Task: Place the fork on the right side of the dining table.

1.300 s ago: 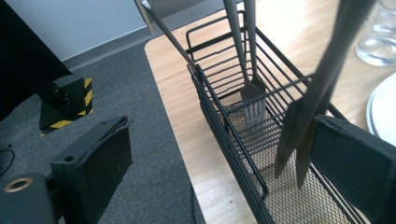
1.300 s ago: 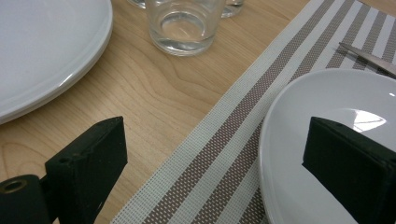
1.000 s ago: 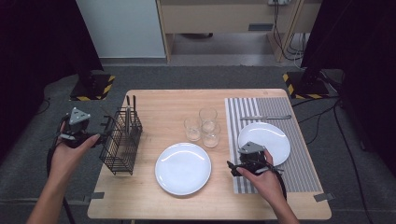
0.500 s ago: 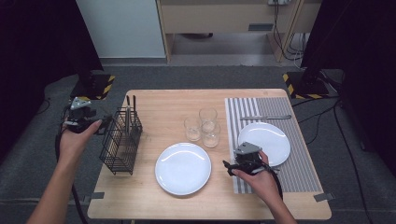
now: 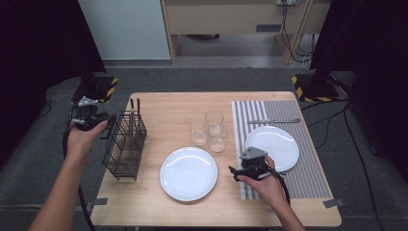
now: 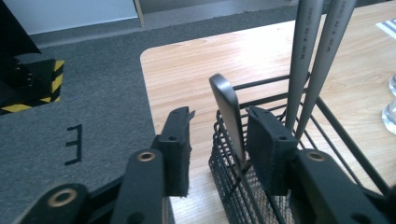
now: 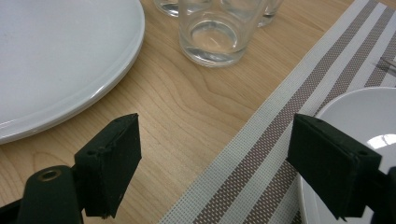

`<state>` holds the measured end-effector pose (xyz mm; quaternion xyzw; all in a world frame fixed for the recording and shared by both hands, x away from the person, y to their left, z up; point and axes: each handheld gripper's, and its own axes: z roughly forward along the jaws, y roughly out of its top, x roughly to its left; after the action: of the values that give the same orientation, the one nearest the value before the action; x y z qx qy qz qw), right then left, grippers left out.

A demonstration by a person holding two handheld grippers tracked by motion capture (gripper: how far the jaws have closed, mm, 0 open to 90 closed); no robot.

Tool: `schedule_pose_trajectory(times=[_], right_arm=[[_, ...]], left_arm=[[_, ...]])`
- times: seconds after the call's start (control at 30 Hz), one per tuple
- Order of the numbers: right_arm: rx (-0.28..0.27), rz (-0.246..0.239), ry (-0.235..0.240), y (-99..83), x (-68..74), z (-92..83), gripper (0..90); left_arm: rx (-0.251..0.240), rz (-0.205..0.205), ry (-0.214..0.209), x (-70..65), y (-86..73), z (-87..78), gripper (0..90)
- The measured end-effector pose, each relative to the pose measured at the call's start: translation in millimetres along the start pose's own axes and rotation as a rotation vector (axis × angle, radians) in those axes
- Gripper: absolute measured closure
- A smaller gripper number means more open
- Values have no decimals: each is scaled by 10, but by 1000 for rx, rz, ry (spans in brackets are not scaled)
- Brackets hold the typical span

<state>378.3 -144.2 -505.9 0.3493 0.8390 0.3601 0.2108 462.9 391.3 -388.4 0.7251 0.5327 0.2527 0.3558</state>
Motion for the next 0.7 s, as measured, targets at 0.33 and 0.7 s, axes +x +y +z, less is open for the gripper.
schedule_pose_trajectory(times=[0.33, 0.7], right_arm=[[4, 7, 4, -11, -31, -14, 172], [8, 9, 0, -26, -43, -13, 172]], left_arm=[[18, 2, -13, -71, 7, 87, 704], [41, -30, 8, -67, 1, 30, 702]])
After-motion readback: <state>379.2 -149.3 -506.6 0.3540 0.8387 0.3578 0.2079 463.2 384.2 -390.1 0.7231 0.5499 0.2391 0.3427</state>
